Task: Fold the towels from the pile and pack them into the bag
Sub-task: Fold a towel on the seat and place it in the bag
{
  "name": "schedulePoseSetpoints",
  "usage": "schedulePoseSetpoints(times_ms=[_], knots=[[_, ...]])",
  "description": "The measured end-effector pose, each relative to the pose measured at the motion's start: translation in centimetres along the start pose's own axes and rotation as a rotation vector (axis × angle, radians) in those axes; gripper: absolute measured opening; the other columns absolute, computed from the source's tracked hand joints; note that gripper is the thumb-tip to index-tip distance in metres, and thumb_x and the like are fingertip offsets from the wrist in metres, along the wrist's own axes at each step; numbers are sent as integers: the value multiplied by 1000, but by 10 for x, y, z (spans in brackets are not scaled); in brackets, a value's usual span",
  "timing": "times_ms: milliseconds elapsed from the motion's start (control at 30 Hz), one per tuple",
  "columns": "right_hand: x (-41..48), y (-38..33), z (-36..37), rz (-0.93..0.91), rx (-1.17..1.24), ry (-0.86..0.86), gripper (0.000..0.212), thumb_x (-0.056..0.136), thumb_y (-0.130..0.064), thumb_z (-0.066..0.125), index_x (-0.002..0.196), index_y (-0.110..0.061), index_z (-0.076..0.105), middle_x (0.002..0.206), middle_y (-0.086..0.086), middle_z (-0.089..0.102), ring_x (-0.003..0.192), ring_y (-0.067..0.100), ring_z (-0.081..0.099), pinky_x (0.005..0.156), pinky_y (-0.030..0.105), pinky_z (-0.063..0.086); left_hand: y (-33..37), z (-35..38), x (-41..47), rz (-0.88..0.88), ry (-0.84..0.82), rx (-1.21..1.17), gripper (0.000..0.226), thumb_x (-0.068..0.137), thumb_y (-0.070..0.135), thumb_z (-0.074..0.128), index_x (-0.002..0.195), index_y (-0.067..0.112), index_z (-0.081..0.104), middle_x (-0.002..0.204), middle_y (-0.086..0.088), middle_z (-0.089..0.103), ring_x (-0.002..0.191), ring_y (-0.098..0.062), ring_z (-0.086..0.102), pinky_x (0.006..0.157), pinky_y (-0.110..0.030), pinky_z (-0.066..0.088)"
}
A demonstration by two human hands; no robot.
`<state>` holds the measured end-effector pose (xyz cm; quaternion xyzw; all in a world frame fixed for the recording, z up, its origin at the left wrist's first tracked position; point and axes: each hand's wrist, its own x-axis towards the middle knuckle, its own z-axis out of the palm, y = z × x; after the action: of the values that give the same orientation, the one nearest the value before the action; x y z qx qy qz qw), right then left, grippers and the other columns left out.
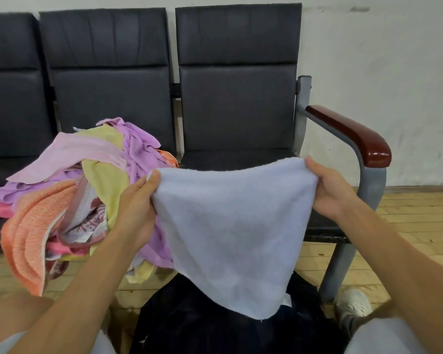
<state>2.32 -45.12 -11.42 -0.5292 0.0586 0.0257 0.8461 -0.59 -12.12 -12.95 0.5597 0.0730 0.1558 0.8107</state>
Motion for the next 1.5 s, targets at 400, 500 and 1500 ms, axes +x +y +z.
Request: schedulePoseSetpoints(times_ms=[400, 500, 1500], knots=[[-15, -5, 14, -242, -129, 176, 23, 101, -19, 51, 121, -15, 62, 118, 4, 67, 108, 20, 65, 91, 33, 54, 14, -8, -1, -42, 57, 3, 32, 93, 26, 61, 118, 7, 65, 114, -5, 68, 103, -17, 63, 78, -28, 51], [-16, -3, 8, -282, -191, 278, 18, 101, -21, 51, 113, -17, 63, 113, 2, 67, 105, 19, 64, 90, 33, 54, 15, -16, 4, -71, 85, -12, 40, 87, 26, 70, 121, 6, 63, 125, -5, 64, 111, -20, 62, 88, -32, 52], [-14, 1, -26, -470, -1324, 168, 27, 90, -16, 69, 116, -15, 68, 117, 8, 63, 102, 19, 56, 91, 32, 46, 14, -29, -23, 13, -476, 923, 25, 98, 29, 52, 107, 18, 73, 123, 9, 61, 117, -10, 51, 100, -32, 42]])
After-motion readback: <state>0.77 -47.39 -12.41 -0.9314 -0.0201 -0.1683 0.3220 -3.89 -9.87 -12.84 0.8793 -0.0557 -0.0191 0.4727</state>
